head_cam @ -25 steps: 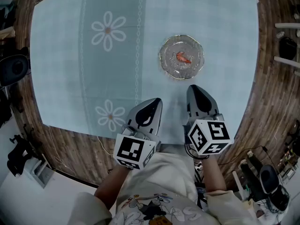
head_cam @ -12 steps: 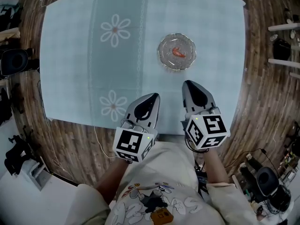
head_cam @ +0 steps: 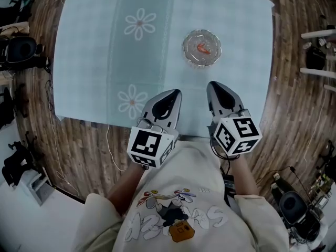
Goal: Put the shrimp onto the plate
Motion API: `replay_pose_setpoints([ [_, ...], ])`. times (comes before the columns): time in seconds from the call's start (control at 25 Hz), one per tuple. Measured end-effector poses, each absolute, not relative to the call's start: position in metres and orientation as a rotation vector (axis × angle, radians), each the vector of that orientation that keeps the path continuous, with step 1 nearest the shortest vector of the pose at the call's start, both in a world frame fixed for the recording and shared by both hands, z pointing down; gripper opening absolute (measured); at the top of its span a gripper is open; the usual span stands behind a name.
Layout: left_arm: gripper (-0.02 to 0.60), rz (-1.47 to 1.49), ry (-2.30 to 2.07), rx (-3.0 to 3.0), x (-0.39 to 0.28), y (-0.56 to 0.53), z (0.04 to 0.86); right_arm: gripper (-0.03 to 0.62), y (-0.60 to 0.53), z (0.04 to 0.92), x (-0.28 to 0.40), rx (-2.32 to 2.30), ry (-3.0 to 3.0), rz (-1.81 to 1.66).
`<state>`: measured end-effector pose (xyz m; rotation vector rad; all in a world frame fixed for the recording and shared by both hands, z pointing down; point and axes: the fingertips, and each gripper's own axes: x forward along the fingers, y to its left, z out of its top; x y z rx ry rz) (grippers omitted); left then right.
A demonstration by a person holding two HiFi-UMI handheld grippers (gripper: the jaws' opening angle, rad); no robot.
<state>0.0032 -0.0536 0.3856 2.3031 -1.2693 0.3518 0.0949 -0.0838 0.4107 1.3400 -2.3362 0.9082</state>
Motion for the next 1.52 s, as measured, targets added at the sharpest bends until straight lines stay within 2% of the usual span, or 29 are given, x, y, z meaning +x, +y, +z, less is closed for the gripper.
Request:
replay_pose_setpoints([
  [0.36, 0.008, 0.316, -1.215, 2.370, 0.002, -0.036, 0.355, 0.029, -0.068, 0.376, 0.076, 1.293, -2.389, 0.803],
  [0.84, 0.008, 0.296, -1.148, 2.413, 0.018, -0.034, 0.349, 0.029, -0.065, 0.353, 0.106, 1.400, -2.386, 0.791],
  [1.52, 0.008, 0.314, -1.118, 2.431, 0.035, -0.019, 0.344, 0.023, -0.047, 0.347, 0.114, 1.361, -2.399, 0.745],
])
